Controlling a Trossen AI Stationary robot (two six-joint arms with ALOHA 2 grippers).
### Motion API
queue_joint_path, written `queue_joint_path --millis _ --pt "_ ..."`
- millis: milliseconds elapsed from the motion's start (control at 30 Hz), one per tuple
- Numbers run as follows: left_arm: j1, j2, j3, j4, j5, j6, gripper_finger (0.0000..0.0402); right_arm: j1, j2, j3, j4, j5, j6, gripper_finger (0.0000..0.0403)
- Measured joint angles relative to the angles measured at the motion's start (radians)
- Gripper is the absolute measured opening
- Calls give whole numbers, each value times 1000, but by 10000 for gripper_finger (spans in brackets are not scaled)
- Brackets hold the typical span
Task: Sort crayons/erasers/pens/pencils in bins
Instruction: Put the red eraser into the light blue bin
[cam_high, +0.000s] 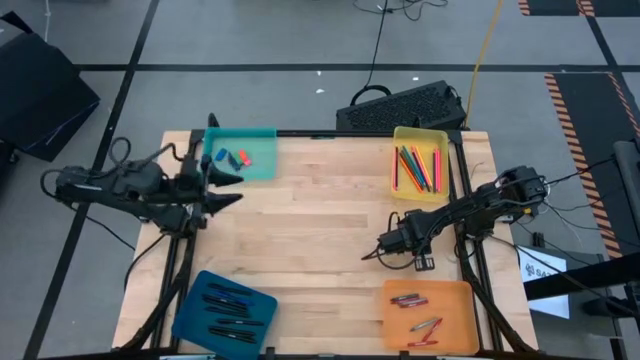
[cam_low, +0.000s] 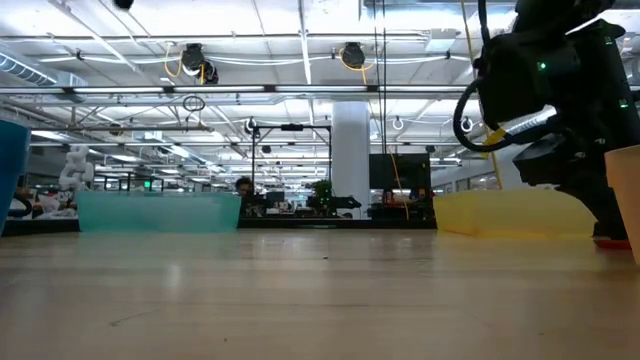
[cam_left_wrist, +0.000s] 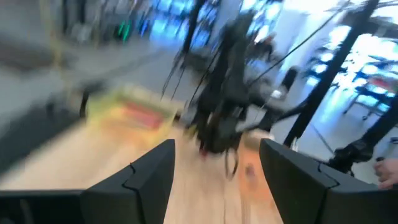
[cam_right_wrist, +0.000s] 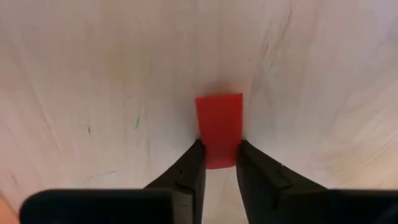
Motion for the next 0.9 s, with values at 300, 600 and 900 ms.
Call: queue_joint_path --millis 300,600,900 --pt "2 29 -204 -58 -8 -556 237 -4 -48 207 -50 159 -63 67" --pt "89 340 -392 422 131 -930 237 -89 95 559 115 339 -146 65" --pt "233 644 -337 638 284 -1074 237 -160 232 724 230 288 -169 65"
